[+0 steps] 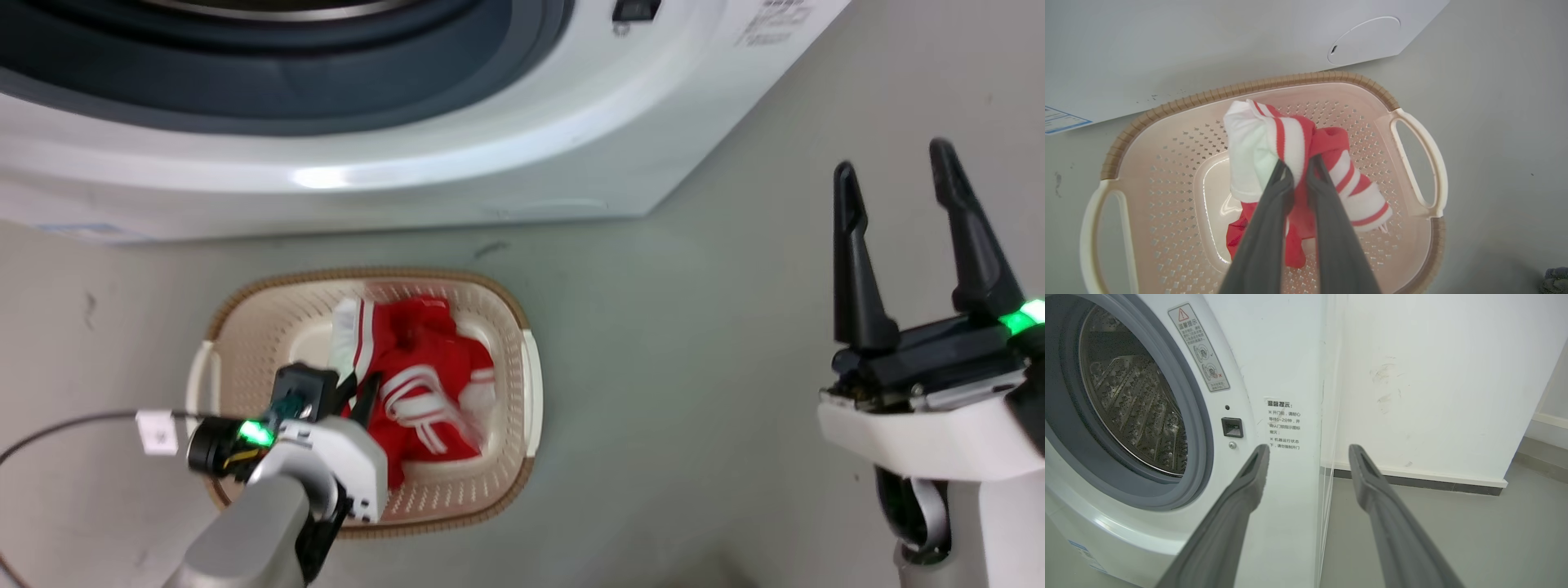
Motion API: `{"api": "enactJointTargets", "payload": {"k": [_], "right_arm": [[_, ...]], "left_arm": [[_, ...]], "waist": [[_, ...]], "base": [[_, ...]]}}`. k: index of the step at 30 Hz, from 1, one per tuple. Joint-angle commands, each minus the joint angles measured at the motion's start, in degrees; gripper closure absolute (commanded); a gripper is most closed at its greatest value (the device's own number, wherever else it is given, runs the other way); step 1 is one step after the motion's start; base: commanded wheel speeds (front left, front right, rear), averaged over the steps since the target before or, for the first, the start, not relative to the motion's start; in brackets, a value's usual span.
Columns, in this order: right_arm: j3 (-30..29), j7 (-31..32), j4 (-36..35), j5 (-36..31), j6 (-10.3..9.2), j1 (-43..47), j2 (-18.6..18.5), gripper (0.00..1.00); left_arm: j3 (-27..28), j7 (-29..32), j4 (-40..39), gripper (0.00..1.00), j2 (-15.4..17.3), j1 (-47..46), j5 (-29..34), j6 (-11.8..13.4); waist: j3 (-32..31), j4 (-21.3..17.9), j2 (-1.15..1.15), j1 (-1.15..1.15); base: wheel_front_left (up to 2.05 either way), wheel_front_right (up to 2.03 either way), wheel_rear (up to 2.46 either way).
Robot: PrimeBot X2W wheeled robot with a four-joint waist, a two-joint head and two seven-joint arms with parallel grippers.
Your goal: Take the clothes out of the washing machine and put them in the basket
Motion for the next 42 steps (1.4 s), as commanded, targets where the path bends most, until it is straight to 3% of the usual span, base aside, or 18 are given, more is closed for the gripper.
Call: {"api": "enactJointTargets", "payload": {"k": [1,2,9,22,23,24,36,42], "right_arm": [[-0.19,-0.11,-0.33,-0.06,-0.05,-1.20,0.10,0.00],[-0.33,-0.11,-0.91,0.15,-0.04,-2.88,0.10,0.00],[-0.81,-0.11,-2.04,0.76,-0.04,-5.53,0.10,0.00],[-2.20,-0.11,-2.97,2.05,-0.04,-7.56,0.09,0.00],[-2.11,-0.11,-2.78,2.09,-0.04,-7.58,0.10,0.00],[-1.97,-0.11,-2.61,2.13,-0.04,-7.54,0.09,0.00],[-0.71,-0.11,-0.59,1.69,-0.04,-4.23,0.09,0.00],[-0.60,-0.11,0.37,1.12,-0.04,-1.41,0.08,0.00]], "left_arm": [[-0.19,-0.24,1.86,1.00,-0.70,-1.73,0.59,-0.50],[-0.93,-0.22,8.81,1.00,-2.27,-6.06,1.48,-1.72],[-2.30,0.87,21.70,1.00,-4.60,-13.93,2.32,-3.36],[-4.53,8.05,28.20,1.00,-6.35,-18.32,2.18,-5.16],[-4.55,8.36,28.27,0.61,-6.43,-18.21,1.98,-5.21],[-4.58,8.22,28.30,0.00,-6.56,-18.10,1.99,-5.20],[-5.77,-0.07,27.07,0.00,-7.83,-13.17,3.06,-4.64],[-2.60,-0.40,18.57,0.00,-6.19,-8.27,3.72,-1.97]], "waist": [[4.59,-1.15,0.00,-0.01],[8.07,-1.53,0.00,-0.01],[14.11,-2.50,0.00,-0.01],[19.07,-3.03,0.00,-0.01],[18.79,-2.97,0.00,-0.01],[18.41,-2.90,0.00,-0.01],[8.08,-1.03,0.00,-0.01],[2.45,0.62,0.00,-0.01]], "base": [[0.00,0.00,0.00],[0.00,0.00,0.00],[0.00,0.00,0.00],[0.00,0.00,0.00],[0.00,0.00,0.00],[0.00,0.00,0.00],[0.00,0.00,0.00],[0.00,0.00,0.00]]}}
